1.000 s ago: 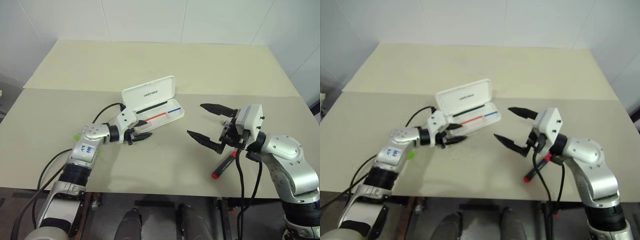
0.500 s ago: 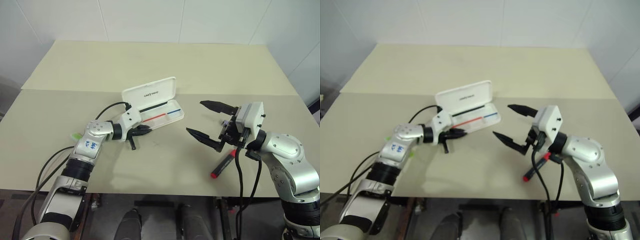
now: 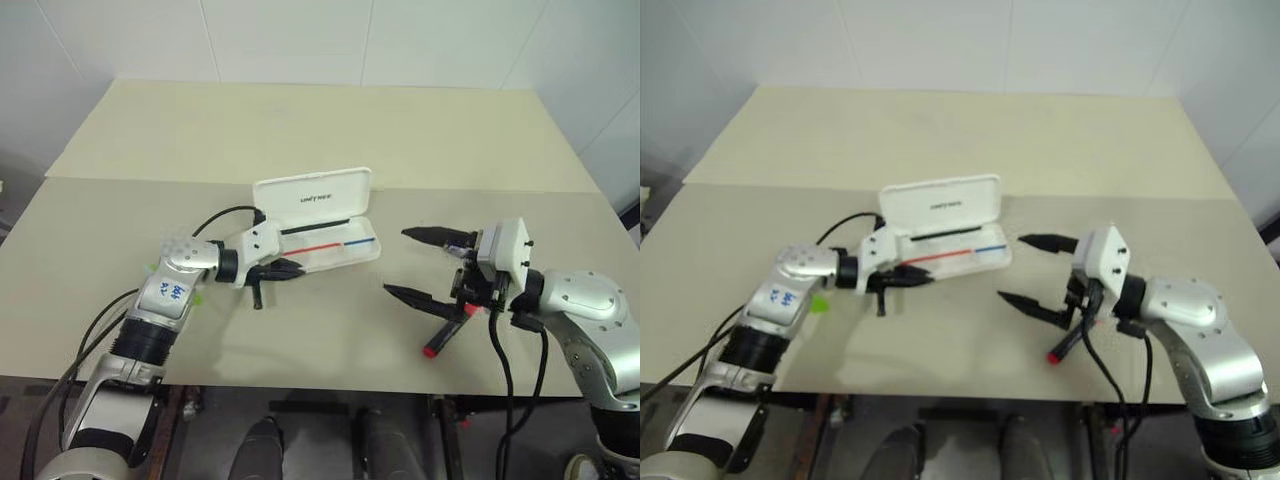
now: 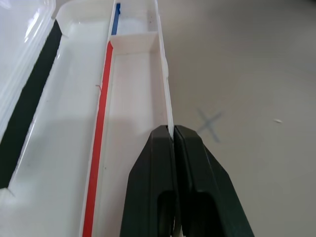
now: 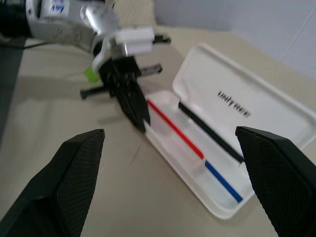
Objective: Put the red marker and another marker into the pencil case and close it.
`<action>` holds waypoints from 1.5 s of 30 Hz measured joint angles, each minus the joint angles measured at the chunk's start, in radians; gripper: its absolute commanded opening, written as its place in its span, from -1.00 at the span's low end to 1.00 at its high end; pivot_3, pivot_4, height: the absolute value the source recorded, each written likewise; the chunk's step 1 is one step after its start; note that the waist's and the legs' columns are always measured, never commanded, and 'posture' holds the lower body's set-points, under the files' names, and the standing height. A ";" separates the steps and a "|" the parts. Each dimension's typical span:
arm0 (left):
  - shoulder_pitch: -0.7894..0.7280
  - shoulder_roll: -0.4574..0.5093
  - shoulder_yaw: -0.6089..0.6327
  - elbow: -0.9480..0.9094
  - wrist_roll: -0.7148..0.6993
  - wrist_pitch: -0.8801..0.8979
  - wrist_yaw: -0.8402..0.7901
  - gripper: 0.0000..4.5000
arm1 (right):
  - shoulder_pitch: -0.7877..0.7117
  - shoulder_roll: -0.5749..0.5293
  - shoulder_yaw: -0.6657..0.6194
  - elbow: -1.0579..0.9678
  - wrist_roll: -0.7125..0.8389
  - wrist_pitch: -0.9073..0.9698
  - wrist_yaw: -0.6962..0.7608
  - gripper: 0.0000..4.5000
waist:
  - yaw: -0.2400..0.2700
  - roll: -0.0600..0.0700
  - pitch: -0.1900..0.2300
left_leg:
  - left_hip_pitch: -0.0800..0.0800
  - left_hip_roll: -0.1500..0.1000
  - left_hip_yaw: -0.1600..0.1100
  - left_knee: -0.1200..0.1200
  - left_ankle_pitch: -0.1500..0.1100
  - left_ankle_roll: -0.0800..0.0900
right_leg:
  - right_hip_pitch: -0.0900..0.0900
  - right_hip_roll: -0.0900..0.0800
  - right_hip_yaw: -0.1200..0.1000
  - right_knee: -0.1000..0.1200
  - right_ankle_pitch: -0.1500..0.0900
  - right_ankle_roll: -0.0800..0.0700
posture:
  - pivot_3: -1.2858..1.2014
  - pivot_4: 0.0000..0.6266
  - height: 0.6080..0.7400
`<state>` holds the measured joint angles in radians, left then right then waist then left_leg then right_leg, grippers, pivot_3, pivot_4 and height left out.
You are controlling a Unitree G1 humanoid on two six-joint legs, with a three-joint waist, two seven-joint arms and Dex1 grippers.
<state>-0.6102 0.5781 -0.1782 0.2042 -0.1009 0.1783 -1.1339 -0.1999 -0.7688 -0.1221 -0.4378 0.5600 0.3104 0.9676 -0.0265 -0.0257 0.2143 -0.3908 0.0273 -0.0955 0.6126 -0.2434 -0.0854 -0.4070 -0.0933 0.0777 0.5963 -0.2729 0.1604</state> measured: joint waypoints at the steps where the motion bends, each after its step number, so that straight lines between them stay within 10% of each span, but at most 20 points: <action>1: 0.014 0.017 0.001 -0.006 -0.005 -0.008 -0.021 -0.98 | 0.015 -0.014 -0.015 0.006 0.003 0.003 0.010 1.00 | -0.001 0.000 0.000 | 0.000 0.000 0.000 0.000 0.000 0.000 | 0.000 0.000 0.000 0.000 0.000 0.000 | 0.03 -0.52 1.00; 23: 0.163 0.103 0.004 -0.156 -0.071 -0.049 -0.124 -0.98 | 0.039 -0.033 -0.059 -0.011 0.033 0.038 0.007 1.00 | -0.001 0.000 0.000 | 0.001 0.000 0.000 0.001 0.000 0.000 | 0.000 0.000 0.001 0.000 0.000 -0.001 | 0.03 -0.52 1.00; 28: 0.156 0.099 0.003 -0.156 -0.071 -0.037 -0.116 -0.32 | 0.027 -0.024 -0.055 -0.011 0.033 0.039 0.000 1.00 | -0.001 0.000 0.000 | 0.001 0.000 0.000 0.001 0.000 0.000 | 0.000 0.000 0.001 0.000 0.000 -0.001 | 0.03 -0.52 1.00; 39: 0.202 0.166 0.114 -0.338 -0.261 0.117 -0.142 -0.32 | 0.033 0.021 -0.043 -0.022 0.049 0.065 -0.040 1.00 | -0.006 0.000 0.000 | 0.001 0.001 0.000 0.000 0.000 0.000 | 0.000 0.000 0.001 0.001 -0.001 -0.002 | 0.03 -0.52 1.00; 45: 0.258 0.239 0.272 -0.501 -0.431 0.273 -0.112 0.37 | 0.094 0.064 -0.046 -0.164 0.034 0.280 -0.332 1.00 | 0.001 0.000 0.000 | 0.001 0.001 0.000 0.001 0.000 0.000 | 0.000 0.000 0.001 0.001 -0.009 -0.017 | 0.03 -0.52 1.00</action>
<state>-0.3520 0.8176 0.0934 -0.2969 -0.5314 0.4516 -1.2454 -0.1054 -0.7048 -0.1679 -0.6017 0.5942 0.5902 0.6351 -0.0256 -0.0260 0.2142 -0.3903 0.0279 -0.0952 0.6133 -0.2431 -0.0853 -0.4074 -0.0934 0.0786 0.5972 -0.2815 0.1439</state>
